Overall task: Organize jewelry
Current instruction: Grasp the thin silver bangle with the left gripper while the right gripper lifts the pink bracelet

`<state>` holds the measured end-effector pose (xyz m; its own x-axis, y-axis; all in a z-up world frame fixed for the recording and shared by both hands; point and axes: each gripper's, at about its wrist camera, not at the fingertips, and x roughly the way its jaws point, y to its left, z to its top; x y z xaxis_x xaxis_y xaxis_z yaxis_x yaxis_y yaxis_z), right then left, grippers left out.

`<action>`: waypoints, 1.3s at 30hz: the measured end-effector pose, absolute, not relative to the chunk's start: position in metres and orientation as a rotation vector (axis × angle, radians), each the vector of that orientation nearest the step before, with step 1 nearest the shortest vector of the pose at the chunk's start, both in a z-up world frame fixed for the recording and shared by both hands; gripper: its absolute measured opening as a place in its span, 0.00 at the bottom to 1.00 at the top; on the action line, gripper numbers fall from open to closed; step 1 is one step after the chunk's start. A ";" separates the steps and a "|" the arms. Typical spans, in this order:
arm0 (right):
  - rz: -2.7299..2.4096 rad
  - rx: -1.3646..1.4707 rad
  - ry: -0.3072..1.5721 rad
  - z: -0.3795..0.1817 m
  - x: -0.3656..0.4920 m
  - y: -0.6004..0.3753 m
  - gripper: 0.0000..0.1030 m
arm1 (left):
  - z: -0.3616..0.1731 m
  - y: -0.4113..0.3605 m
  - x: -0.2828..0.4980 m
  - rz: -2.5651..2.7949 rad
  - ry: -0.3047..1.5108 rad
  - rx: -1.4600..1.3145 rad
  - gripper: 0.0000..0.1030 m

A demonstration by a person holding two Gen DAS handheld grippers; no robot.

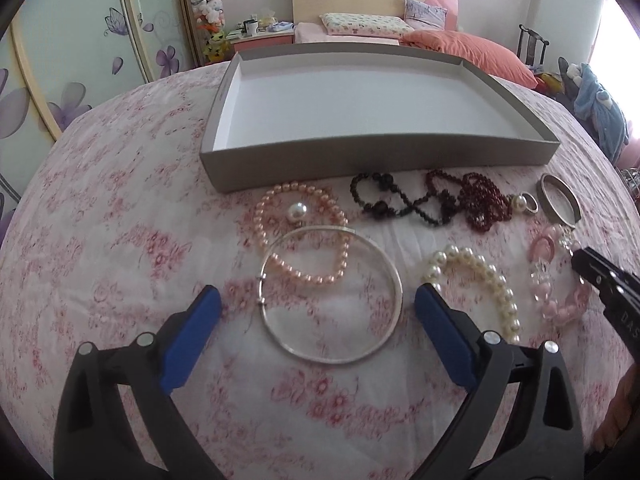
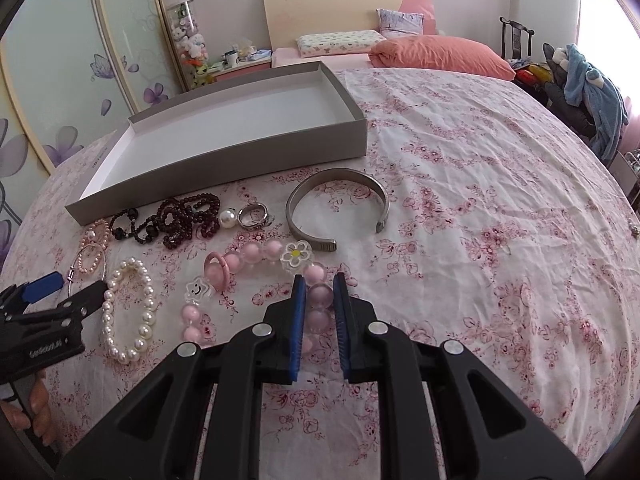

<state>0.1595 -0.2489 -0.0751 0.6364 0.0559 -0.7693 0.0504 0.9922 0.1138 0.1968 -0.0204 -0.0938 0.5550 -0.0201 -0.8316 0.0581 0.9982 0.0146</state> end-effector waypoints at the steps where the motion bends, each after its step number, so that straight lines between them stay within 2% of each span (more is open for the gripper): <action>1: 0.005 0.131 0.882 -0.075 0.160 -0.249 0.15 | -0.093 -0.021 0.198 -0.044 0.977 0.041 0.91; 4: 0.008 0.130 0.881 -0.076 0.160 -0.249 0.15 | -0.090 -0.021 0.202 -0.035 0.960 0.037 0.80; 6: 0.011 0.127 0.881 -0.076 0.161 -0.249 0.15 | -0.090 -0.022 0.202 -0.034 0.946 0.036 0.69; 15: 0.050 0.142 0.838 -0.067 0.156 -0.248 0.14 | -0.085 -0.021 0.190 -0.048 0.934 0.017 0.68; 39: 0.173 0.147 0.661 -0.024 0.136 -0.228 0.13 | -0.043 -0.011 0.142 -0.050 0.721 -0.023 0.68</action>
